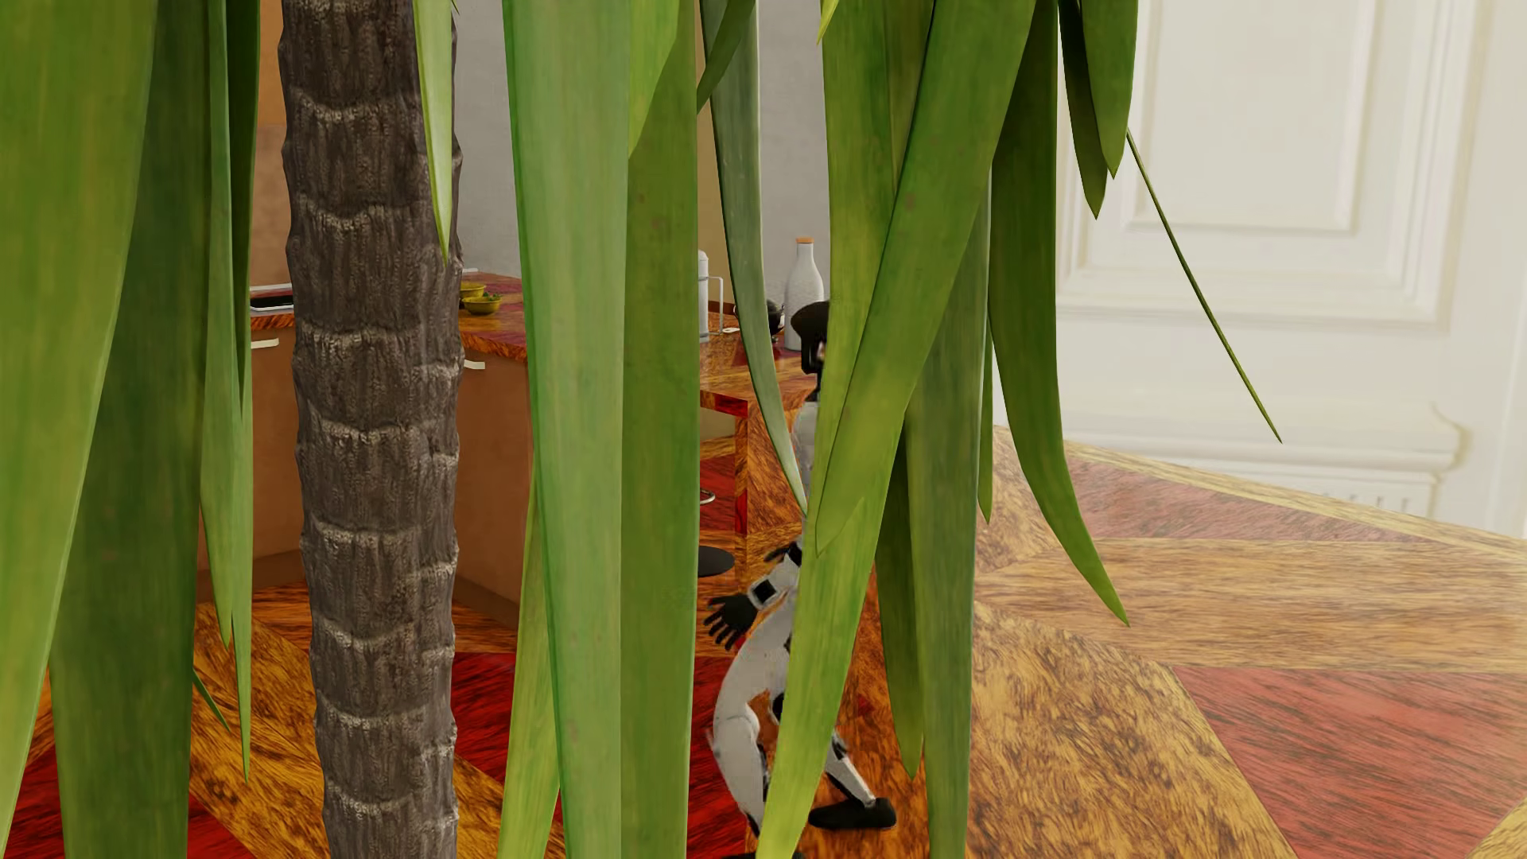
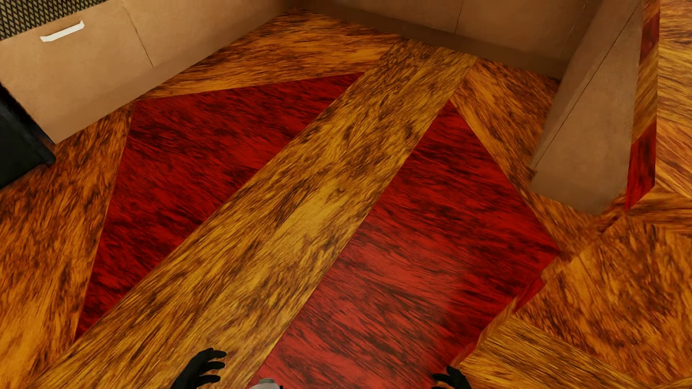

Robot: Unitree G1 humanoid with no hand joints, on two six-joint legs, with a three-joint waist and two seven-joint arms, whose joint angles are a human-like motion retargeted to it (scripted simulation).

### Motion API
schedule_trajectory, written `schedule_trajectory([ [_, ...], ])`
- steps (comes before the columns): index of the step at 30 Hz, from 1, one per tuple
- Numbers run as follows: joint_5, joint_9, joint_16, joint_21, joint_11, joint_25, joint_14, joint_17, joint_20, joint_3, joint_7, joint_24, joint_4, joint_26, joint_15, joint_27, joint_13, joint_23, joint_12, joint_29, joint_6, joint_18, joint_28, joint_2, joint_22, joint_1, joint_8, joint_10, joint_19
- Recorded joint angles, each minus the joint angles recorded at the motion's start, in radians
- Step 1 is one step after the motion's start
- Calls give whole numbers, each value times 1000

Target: Avoid the counter

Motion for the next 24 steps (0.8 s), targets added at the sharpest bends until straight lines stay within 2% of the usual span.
schedule_trajectory([
  [1,-14,-2,36,40,159,21,-50,0,1,-21,38,-1,1,34,77,-31,-52,29,15,15,-17,110,-8,-53,21,43,2,11,-26],
  [2,-48,-11,59,36,268,40,-87,-10,-14,-41,80,-20,5,97,166,-61,-69,78,8,54,-41,165,3,-114,7,93,-23,-4,-61],
  [3,-87,-21,45,15,293,55,-118,-21,-39,-75,111,-48,16,162,197,-72,-31,64,-13,99,-55,129,31,-157,-18,155,-72,-35,-100],
  [4,-110,-27,18,-10,276,54,-137,-20,-39,-125,145,-79,18,211,167,-55,-3,38,-61,131,-77,136,63,-194,-36,229,-96,-85,-81],
  [5,-111,-27,-2,-23,228,46,-163,-33,-49,-165,167,-111,31,251,122,-34,25,16,-139,139,-86,123,93,-224,-75,292,-111,-117,-34],
  [6,-101,-33,-11,-24,172,35,-191,-38,-72,-200,190,-139,44,248,86,-13,59,-5,-208,120,-97,106,116,-249,-106,354,-108,-147,9],
  [7,-106,-29,-53,10,48,18,-151,-64,-79,-184,161,-154,41,192,128,-3,82,28,-259,79,-111,82,124,-240,-115,327,-95,2,-3],
  [8,-96,-26,-98,70,10,6,-7,-94,-99,-135,86,-153,22,108,146,-6,75,152,-276,32,-95,62,115,-212,-69,227,-84,216,-23],
  [9,-72,-18,-65,63,4,6,68,-86,-165,-79,15,-135,-14,38,111,3,64,206,-218,-8,-58,47,90,-177,-42,122,-73,324,-23],
  [10,-50,-13,-48,21,-20,10,21,-74,-108,-7,-18,-93,-46,37,85,13,68,157,-134,-34,-16,33,48,-135,-35,30,-46,327,-17],
  [11,-32,-10,-39,19,-49,4,-31,-63,-39,56,-24,-43,-51,83,61,12,53,122,-68,-52,24,19,8,-85,-26,-53,-18,297,-10],
  [12,-9,-3,-37,32,-96,-15,-45,-62,8,85,-15,0,-21,144,43,11,-3,97,3,-53,72,3,-20,-16,-28,-119,6,249,-2],
  [14,5,5,16,8,-93,-80,-5,-20,22,62,-9,32,38,206,1,0,-104,-1,73,-7,106,-47,-29,70,-8,-129,54,-38,1],
  [15,4,22,50,26,80,-103,127,-22,17,31,18,12,75,188,47,-12,-135,1,41,24,99,-71,-9,34,9,-84,39,-126,-16],
  [16,-38,30,75,30,256,-104,156,-12,12,-16,60,-33,79,138,189,-19,-143,35,-2,61,45,-29,39,-45,28,-45,5,-116,-72],
  [17,-76,40,68,23,343,-93,109,-27,15,-58,100,-83,84,102,278,-26,-99,42,-64,100,-11,78,101,-114,15,11,-41,-118,-72],
  [18,-104,43,44,-3,346,-82,60,-44,-4,-112,133,-125,94,71,249,-25,-32,30,-112,127,-67,145,162,-162,-14,71,-76,-117,-29],
  [19,-123,18,9,-25,257,-81,21,-68,-49,-164,160,-146,104,66,166,-14,24,22,-148,129,-112,88,201,-192,-59,126,-90,-133,-5],
  [20,-126,-6,-33,-40,124,-82,-33,-77,-86,-183,173,-144,114,72,101,-2,71,38,-201,109,-148,67,218,-194,-74,176,-83,-126,16],
  [21,-115,-25,-54,-17,10,-75,-95,-94,-133,-178,144,-123,123,95,86,3,112,82,-252,69,-161,45,208,-169,-100,189,-75,-65,11],
  [22,-92,-18,-78,44,9,-51,-39,-105,-123,-144,76,-86,123,85,44,12,102,143,-249,19,-151,29,172,-120,-82,146,-68,100,11],
  [23,-71,-18,-100,73,-13,-19,34,-94,-97,-99,2,-48,96,57,13,28,80,141,-178,-26,-117,21,125,-71,-62,88,-58,220,15],
  [24,-49,-19,-61,37,-46,14,16,-59,-76,-43,-37,-12,76,36,-11,47,45,78,-78,-55,-74,15,68,-23,-44,52,-39,181,22],
])
